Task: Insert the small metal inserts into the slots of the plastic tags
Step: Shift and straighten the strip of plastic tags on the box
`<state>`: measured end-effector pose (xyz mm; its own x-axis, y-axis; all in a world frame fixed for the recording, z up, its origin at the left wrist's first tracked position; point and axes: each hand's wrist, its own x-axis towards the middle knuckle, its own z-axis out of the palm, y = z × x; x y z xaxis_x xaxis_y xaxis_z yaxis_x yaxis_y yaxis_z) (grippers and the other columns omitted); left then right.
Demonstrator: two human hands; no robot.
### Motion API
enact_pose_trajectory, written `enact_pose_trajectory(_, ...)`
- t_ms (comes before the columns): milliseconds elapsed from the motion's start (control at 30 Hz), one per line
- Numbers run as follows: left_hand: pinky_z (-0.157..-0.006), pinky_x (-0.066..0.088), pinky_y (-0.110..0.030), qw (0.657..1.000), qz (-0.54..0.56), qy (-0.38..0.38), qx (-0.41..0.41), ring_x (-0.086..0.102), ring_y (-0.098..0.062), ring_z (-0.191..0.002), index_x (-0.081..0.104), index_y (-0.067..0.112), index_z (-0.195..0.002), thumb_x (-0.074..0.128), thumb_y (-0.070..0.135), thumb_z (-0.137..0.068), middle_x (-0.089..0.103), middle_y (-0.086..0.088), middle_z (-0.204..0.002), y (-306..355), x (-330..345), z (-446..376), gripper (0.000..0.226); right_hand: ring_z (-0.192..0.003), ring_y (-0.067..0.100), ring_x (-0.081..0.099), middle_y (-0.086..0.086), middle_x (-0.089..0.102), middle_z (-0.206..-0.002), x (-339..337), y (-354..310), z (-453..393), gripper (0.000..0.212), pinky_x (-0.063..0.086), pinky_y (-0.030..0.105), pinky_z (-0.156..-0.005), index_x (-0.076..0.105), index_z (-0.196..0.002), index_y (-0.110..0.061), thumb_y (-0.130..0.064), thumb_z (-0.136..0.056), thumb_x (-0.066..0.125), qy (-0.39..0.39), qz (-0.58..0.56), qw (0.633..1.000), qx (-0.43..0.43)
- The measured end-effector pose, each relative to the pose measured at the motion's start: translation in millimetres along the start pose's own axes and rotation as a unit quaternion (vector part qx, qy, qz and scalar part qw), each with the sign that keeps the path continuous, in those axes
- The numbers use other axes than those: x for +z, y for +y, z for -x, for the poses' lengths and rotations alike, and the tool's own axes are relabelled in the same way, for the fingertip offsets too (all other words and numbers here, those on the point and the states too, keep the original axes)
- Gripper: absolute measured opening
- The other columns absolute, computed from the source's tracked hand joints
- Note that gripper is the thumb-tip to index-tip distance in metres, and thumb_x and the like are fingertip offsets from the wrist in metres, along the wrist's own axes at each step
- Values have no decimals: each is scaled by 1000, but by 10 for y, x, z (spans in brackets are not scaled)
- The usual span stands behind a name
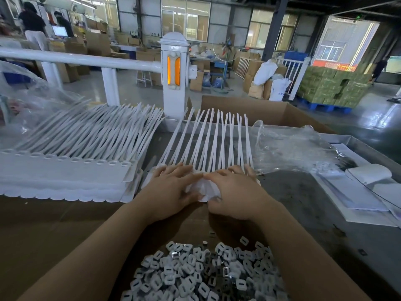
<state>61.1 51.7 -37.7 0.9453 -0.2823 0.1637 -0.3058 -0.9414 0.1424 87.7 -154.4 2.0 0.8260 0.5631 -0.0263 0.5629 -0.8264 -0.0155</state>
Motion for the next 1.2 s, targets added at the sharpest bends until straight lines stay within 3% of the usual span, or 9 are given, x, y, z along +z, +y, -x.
enact_pose_trajectory(233, -119, -11, -43, 999, 6, -30, -31, -11, -13, -151, 9, 49, -153, 27, 61, -99, -3, 10, -166, 13, 30, -17, 58, -145, 24, 26, -5, 35, -158, 75, 37, 6, 53, 0, 58, -121, 31, -150, -38, -40, -98, 43, 50, 8, 998, 42)
enact_pose_trajectory(400, -119, -12, -52, 997, -46, 7, -58, -7, -16, -152, 11, 46, -153, 25, 56, -101, 3, 9, -166, 69, -15, 14, 55, -149, 27, 19, -4, 26, -163, 101, 45, -5, 53, -3, 58, -119, 27, -152, -41, -36, -101, 41, 34, -15, 997, 61)
enact_pose_trajectory(567, -119, -1, -56, 956, -113, 124, -242, 0, -30, -152, 12, 29, -155, 33, 46, -101, 9, -6, -166, 9, -140, 20, 61, -150, 27, 18, -5, 23, -164, 105, 65, -7, 51, -3, 58, -119, 27, -151, -43, -34, -102, 40, 29, -22, 997, 64)
enact_pose_trajectory(667, -118, 7, -57, 909, -112, 98, -388, 4, -40, -150, 14, 17, -155, 33, 46, -100, 11, -18, -163, -152, -217, 61, 64, -150, 27, 17, -5, 21, -165, 108, 64, -9, 52, -3, 58, -119, 26, -152, -43, -34, -102, 40, 25, -27, 997, 64)
enact_pose_trajectory(733, -114, 18, -57, 895, -91, 62, -432, 16, -40, -147, 25, 14, -152, 35, 42, -99, 22, -20, -160, -220, -250, 59, 60, -150, 28, 17, -5, 20, -165, 104, 68, -4, 52, -3, 58, -119, 26, -152, -43, -34, -102, 40, 22, -32, 997, 66)
enact_pose_trajectory(833, -107, 25, -54, 897, -61, 43, -436, 34, -36, -136, 42, 14, -136, 39, 30, -94, 42, -17, -146, -278, -334, 39, 46, -150, 28, 17, -5, 20, -165, 97, 65, -1, 52, -3, 58, -119, 27, -152, -43, -34, -103, 40, 19, -38, 997, 67)
enact_pose_trajectory(933, -103, 28, -51, 903, -55, 37, -424, 40, -34, -129, 50, 16, -123, 48, 19, -85, 52, -13, -133, -326, -448, 72, 38, -150, 27, 17, -6, 21, -165, 86, 58, 1, 52, -2, 57, -119, 28, -151, -43, -33, -102, 41, 16, -54, 996, 70)
enact_pose_trajectory(1033, -101, 32, -48, 904, -90, 53, -414, 43, -33, -125, 52, 16, -115, 51, 21, -89, 56, -12, -128, -322, -476, 110, 27, -150, 27, 16, -6, 22, -164, 77, 48, 6, 52, -3, 56, -119, 28, -151, -44, -32, -101, 42, 13, -60, 995, 72)
enact_pose_trajectory(1200, -98, 40, -49, 907, -140, 111, -381, 53, -36, -117, 52, 11, -122, 45, 25, -97, 61, -13, -120, -211, -479, 135, 29, -148, 27, 17, -6, 23, -163, 65, 29, 7, 52, -1, 54, -119, 29, -151, -42, -32, -101, 42, 13, -64, 995, 74)
